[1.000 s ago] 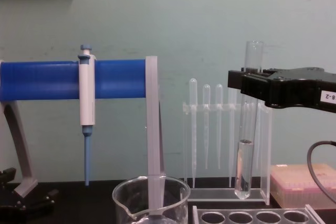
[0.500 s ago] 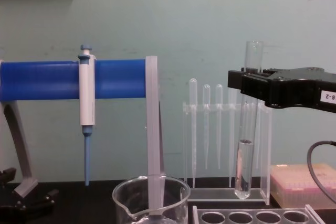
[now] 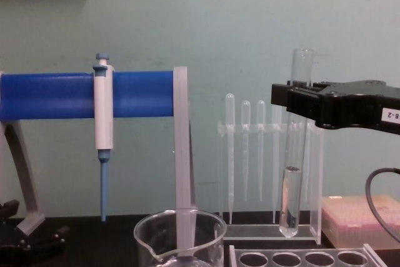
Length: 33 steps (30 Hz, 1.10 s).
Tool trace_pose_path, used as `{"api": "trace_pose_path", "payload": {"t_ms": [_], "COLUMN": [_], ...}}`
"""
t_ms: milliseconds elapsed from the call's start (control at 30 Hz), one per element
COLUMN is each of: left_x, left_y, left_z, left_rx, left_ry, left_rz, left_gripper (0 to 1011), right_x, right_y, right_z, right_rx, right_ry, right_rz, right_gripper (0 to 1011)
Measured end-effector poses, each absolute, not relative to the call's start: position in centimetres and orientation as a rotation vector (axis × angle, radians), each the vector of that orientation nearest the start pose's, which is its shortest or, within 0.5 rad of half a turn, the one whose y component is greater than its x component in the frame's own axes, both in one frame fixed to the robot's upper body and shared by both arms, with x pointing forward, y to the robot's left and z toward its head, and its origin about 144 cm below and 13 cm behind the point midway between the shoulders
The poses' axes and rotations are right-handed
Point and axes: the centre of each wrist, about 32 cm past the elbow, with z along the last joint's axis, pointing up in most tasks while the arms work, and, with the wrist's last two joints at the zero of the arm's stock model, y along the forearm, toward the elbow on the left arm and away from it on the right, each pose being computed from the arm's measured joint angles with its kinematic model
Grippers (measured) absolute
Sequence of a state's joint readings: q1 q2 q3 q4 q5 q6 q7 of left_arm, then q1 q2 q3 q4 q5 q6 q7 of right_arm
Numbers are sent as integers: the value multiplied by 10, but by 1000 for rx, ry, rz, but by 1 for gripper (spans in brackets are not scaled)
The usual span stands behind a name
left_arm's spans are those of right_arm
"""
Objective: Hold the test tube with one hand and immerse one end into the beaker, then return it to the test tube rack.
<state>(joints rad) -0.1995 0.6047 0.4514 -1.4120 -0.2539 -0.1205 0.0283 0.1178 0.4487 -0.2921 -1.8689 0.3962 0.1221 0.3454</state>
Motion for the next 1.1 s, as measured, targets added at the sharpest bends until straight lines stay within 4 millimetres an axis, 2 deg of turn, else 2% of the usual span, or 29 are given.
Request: {"api": "trace_pose_path", "payload": {"t_ms": [867,1100], "left_x": [489,489], "left_y": [310,310], "left_z": [1140,1140], "left_rx": [304,304], "left_ry": [-285,-285], "left_rz": [1248,1248], "left_gripper": [1000,1000], "right_x": [459,461], "right_y": [-234,-229], "right_z": [1253,1265], "right_rx": [41,29], "right_ry": [-155,-185], "right_rz": [-841,-813], "right_gripper": [226,225]}}
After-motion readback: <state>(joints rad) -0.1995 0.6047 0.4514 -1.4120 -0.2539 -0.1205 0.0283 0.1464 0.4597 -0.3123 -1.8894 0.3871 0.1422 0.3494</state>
